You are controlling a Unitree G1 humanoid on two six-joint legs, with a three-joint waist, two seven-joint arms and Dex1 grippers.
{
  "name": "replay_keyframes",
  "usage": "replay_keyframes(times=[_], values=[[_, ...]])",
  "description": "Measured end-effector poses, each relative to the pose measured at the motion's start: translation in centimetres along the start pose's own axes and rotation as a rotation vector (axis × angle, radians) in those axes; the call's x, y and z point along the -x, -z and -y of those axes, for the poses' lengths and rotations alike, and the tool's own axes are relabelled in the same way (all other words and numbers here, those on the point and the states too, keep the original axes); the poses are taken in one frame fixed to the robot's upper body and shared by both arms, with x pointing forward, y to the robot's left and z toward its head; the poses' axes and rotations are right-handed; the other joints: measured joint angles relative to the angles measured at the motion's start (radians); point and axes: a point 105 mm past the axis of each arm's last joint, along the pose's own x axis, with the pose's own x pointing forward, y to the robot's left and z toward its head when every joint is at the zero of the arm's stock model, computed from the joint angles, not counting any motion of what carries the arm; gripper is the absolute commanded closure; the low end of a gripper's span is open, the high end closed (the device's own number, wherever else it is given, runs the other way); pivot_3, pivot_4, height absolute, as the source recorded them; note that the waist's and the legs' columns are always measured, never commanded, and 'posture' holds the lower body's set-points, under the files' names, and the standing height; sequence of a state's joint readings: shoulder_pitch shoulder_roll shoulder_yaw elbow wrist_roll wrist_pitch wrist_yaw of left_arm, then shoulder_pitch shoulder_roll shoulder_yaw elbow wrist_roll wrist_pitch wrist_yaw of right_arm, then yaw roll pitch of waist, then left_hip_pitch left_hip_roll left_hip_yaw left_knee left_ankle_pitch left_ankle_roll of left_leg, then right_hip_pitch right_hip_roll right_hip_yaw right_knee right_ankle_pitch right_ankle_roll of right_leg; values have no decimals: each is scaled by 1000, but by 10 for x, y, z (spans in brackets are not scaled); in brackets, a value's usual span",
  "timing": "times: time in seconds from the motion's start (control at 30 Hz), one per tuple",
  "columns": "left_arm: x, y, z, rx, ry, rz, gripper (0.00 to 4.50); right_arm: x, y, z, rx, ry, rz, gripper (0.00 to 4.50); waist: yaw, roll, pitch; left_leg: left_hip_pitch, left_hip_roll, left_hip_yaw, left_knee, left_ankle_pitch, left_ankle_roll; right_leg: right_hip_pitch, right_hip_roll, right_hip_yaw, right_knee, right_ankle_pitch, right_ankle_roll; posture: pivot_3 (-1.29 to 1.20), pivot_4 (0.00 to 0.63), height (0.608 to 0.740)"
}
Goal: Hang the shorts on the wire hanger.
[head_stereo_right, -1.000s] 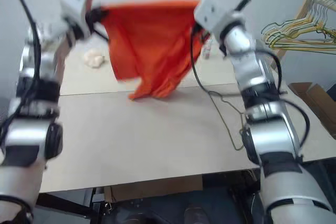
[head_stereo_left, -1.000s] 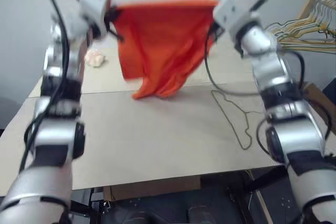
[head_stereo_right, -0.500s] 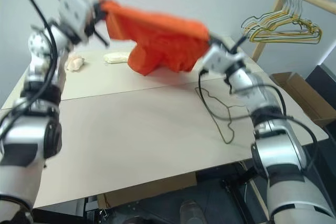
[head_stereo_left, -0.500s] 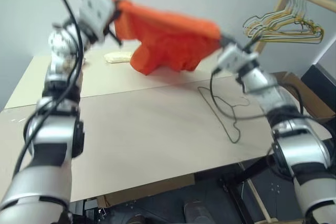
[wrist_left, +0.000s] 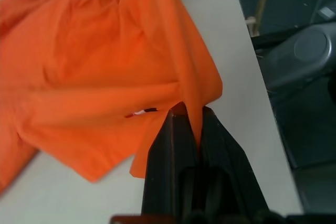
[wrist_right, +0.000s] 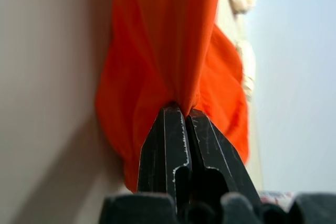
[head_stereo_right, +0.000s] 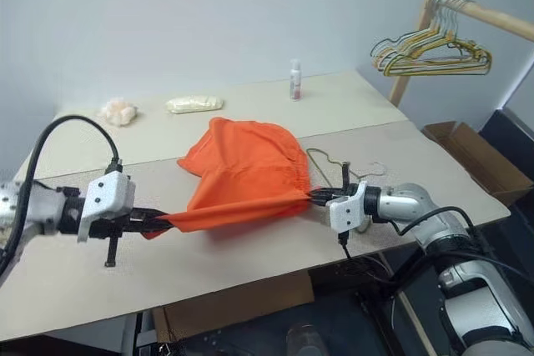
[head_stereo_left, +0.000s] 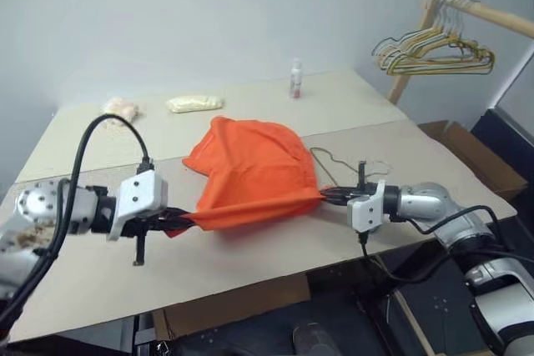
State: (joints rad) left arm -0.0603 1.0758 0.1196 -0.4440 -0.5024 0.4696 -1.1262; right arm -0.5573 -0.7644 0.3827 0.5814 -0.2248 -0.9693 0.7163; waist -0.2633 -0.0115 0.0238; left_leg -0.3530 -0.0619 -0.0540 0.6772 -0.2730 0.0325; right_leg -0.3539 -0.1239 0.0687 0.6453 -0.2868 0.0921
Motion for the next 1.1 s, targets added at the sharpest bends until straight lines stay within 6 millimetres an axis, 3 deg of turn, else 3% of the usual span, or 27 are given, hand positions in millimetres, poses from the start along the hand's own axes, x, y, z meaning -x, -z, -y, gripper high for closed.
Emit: replay_keyframes(times=[0.1, 0.23, 0.4, 0.57, 0.67, 0.9, 1.03, 1.1], values=[[-3, 4, 10, 76, -34, -2, 4453, 3, -4, -15, 10, -43, -1, 4500, 27, 0, 0, -1, 0, 0, 0, -1, -1, -1, 0, 0, 0, 0, 0, -164, 0, 740], [-9, 11, 48, 164, 56, -22, 4453, 15, -12, -40, 13, -103, -2, 4500, 54, 0, 0, -1, 2, 1, 1, -3, -1, -1, 1, 1, 0, -2, -4, -172, 0, 740], [-4, 12, 87, 195, 186, -71, 4453, 21, -22, -49, 34, -86, 3, 4500, 60, 3, -1, 0, 4, 3, 1, -3, -2, 1, 3, 1, 0, -3, -7, -180, 5, 740], [-2, 13, 96, 206, 211, -86, 4453, 23, -29, -57, 44, -90, 4, 4500, 72, 3, 0, 0, 5, 4, 1, -4, -2, 2, 4, 1, -1, -3, -8, -185, 6, 740], [-3, 9, 88, 185, 187, -71, 3860, 32, -31, -61, 18, -100, -21, 3808, 86, 3, 0, 0, 5, 4, 1, -4, -2, 2, 4, 0, -1, -3, -8, -184, 6, 740], [11, 5, 69, 186, 217, 1, 1555, 60, -50, -70, -119, -129, -48, 1323, 107, 3, 0, 0, 5, 4, 1, -4, -2, 2, 4, 0, -3, -4, -8, -178, 6, 740], [21, -18, 31, 112, 99, 108, 181, 83, -52, -56, -263, -48, -118, 0, 121, 2, 1, 1, 6, 4, 2, -4, -2, 2, 4, -1, -4, -3, -8, -182, 7, 740], [21, -39, 6, 70, -9, 217, 9, 94, -47, -44, -391, 29, -170, 0, 135, 2, 1, 0, 6, 4, 2, -5, -1, 2, 4, -1, -4, -3, -8, -191, 4, 740]])
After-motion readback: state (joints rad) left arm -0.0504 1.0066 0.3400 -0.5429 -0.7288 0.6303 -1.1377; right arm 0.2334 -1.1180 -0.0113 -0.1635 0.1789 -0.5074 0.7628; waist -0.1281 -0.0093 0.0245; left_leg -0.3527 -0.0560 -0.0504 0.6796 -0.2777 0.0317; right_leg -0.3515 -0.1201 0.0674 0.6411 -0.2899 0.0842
